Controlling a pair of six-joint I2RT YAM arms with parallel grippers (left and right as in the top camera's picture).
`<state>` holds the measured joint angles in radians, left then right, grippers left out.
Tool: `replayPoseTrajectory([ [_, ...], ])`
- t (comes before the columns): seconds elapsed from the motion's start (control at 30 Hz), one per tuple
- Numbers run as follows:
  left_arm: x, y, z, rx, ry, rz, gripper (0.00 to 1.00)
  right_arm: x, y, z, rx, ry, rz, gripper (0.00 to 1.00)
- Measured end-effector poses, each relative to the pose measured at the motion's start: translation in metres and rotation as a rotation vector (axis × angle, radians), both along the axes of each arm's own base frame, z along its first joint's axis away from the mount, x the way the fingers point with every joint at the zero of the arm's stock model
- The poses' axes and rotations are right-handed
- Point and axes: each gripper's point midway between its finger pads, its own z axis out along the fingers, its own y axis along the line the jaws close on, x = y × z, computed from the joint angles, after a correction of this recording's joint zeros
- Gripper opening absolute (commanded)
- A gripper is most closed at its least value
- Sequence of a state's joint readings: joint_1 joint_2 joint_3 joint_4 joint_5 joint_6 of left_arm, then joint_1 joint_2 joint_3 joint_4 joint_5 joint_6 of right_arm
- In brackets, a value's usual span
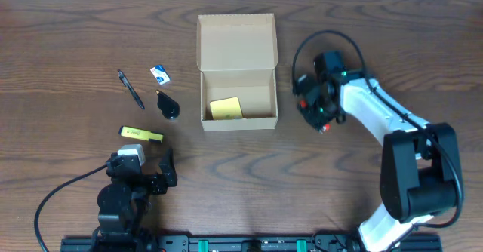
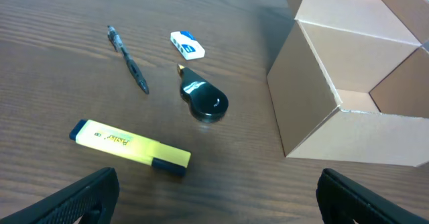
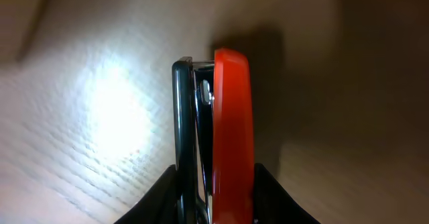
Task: Pack container
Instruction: 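Grasp the red-and-black stapler with the right gripper, then lift the stapler and lower it into the box beside the pad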
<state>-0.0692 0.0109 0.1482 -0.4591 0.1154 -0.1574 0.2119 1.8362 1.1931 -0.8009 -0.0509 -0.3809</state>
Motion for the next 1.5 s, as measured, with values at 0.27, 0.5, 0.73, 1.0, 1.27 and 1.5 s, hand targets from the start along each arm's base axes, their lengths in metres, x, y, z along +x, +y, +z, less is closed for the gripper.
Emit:
replayPoseTrajectory([
  [0.27, 0.000, 0.000, 0.000, 0.000, -0.001, 0.000, 0.95, 0.084, 0.006, 0.106, 0.016, -0.266, -0.106, 0.01],
  [0.5, 0.000, 0.000, 0.000, 0.000, 0.000, 0.000, 0.95, 0.121, 0.045, 0.171, 0.122, -0.479, 0.126, 0.01],
  [0.73, 0.000, 0.000, 0.000, 0.000, 0.000, 0.000, 0.95, 0.085, 0.128, 0.171, 0.202, -0.471, 0.522, 0.01],
  [1.0, 0.000, 0.000, 0.000, 0.000, 0.000, 0.000, 0.95, 0.061, 0.173, 0.173, 0.192, -0.517, 0.824, 0.01],
  [1.27, 0.000, 0.000, 0.000, 0.000, 0.000, 0.000, 0.95, 0.062, 0.191, 0.172, 0.240, -0.560, 0.926, 0.01],
  [1.5, 0.000, 0.000, 0.000, 0.000, 0.000, 0.000, 0.95, 0.050, 0.219, 0.147, 0.287, -0.508, 0.985, 0.01],
])
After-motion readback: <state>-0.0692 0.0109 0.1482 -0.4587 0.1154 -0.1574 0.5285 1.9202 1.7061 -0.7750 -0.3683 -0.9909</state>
